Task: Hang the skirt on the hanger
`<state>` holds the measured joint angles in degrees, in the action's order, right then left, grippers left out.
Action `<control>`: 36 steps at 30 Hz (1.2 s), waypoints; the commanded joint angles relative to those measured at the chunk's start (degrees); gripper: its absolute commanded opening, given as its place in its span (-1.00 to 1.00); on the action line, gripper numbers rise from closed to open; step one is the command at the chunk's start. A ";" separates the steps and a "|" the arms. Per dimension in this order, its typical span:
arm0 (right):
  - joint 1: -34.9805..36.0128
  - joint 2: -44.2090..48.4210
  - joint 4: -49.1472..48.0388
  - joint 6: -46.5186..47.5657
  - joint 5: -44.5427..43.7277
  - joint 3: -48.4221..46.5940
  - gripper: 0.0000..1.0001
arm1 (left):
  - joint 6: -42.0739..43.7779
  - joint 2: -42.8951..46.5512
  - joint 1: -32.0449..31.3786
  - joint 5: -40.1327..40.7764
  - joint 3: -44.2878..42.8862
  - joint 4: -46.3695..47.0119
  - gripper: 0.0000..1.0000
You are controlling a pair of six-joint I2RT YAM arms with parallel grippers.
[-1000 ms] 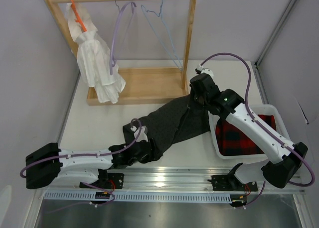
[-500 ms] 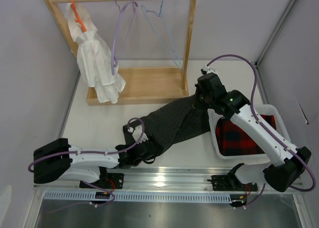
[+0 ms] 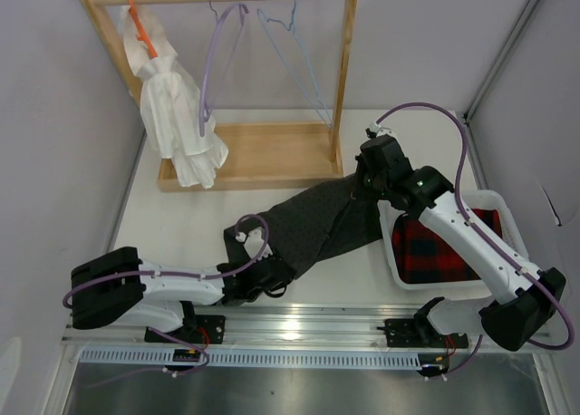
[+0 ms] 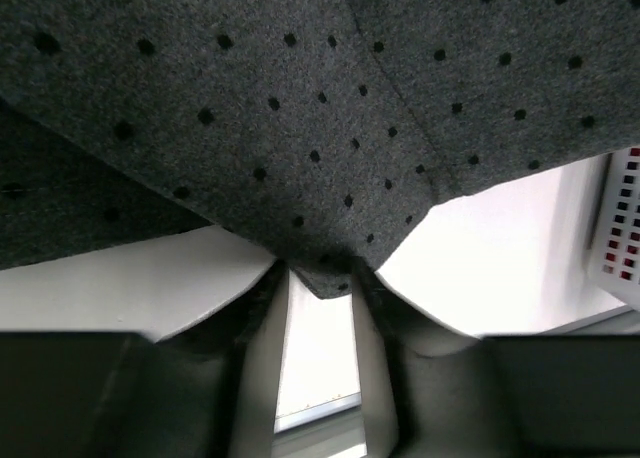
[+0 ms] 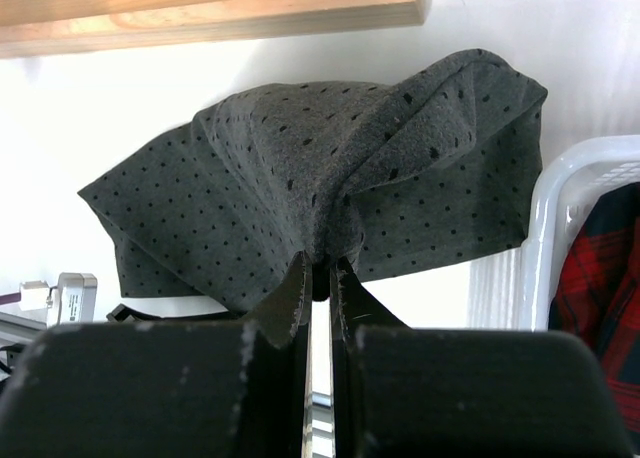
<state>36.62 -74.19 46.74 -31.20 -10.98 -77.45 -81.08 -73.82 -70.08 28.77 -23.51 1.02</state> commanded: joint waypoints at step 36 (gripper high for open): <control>9.70 6.08 -5.61 -8.08 -0.53 12.83 -1.00 | 22.97 36.13 24.46 -14.00 6.72 -16.76 -1.00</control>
<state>46.02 -69.60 43.13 -36.71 -9.93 -68.03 -63.26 -37.45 -48.58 20.38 -17.23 -17.34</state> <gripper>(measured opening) 0.047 0.004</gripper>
